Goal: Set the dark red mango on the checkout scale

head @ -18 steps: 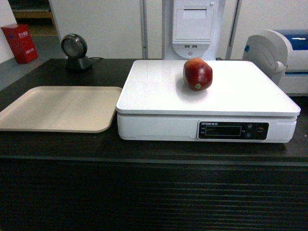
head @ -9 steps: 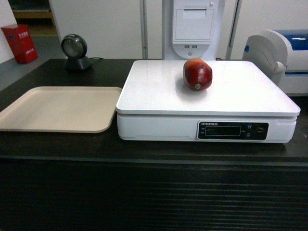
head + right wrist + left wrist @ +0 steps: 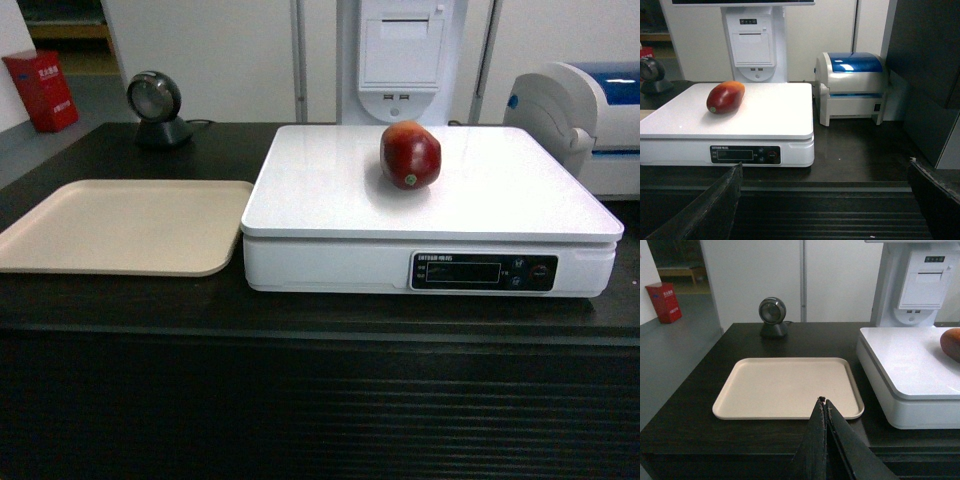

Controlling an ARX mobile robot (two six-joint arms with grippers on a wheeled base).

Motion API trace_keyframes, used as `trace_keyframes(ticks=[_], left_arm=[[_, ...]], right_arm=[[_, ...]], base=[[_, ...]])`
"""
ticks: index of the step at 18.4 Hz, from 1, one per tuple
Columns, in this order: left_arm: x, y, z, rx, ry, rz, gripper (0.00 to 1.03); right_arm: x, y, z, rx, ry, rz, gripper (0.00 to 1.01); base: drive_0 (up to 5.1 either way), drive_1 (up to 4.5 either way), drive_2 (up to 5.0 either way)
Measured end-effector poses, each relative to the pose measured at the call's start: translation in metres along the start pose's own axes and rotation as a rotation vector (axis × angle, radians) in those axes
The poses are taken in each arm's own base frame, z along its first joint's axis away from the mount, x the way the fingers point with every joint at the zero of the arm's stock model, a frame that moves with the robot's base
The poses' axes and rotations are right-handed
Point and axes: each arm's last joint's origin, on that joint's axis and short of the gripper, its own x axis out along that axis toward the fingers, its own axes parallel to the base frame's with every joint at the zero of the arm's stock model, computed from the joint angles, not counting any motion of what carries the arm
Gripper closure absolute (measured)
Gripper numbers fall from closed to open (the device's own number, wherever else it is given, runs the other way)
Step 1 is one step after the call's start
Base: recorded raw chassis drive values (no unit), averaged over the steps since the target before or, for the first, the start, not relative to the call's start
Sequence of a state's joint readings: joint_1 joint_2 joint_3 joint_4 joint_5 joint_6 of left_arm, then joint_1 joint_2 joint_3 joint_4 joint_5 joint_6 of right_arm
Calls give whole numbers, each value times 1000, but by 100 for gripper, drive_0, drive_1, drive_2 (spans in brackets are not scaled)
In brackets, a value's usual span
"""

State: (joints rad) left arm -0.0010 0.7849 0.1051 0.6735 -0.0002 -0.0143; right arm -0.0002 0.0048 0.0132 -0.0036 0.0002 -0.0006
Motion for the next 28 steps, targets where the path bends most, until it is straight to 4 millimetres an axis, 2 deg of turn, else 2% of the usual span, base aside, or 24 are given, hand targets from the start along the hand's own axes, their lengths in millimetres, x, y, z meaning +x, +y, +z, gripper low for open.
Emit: trace_keyframes(ticks=[7,12,28], left_arm=[[-20,0,-11,0,-29,0,101],[-24,0,-18,0,14,2,101],[-49,0,-13,0,-16,1,101]], right_arm=[[0,0,0,0,0,0,3],[0,0,0,0,0,0,3],[0,0,0,0,0,0,3]], base=[[0,0,0],[0,0,0],[0,0,0]])
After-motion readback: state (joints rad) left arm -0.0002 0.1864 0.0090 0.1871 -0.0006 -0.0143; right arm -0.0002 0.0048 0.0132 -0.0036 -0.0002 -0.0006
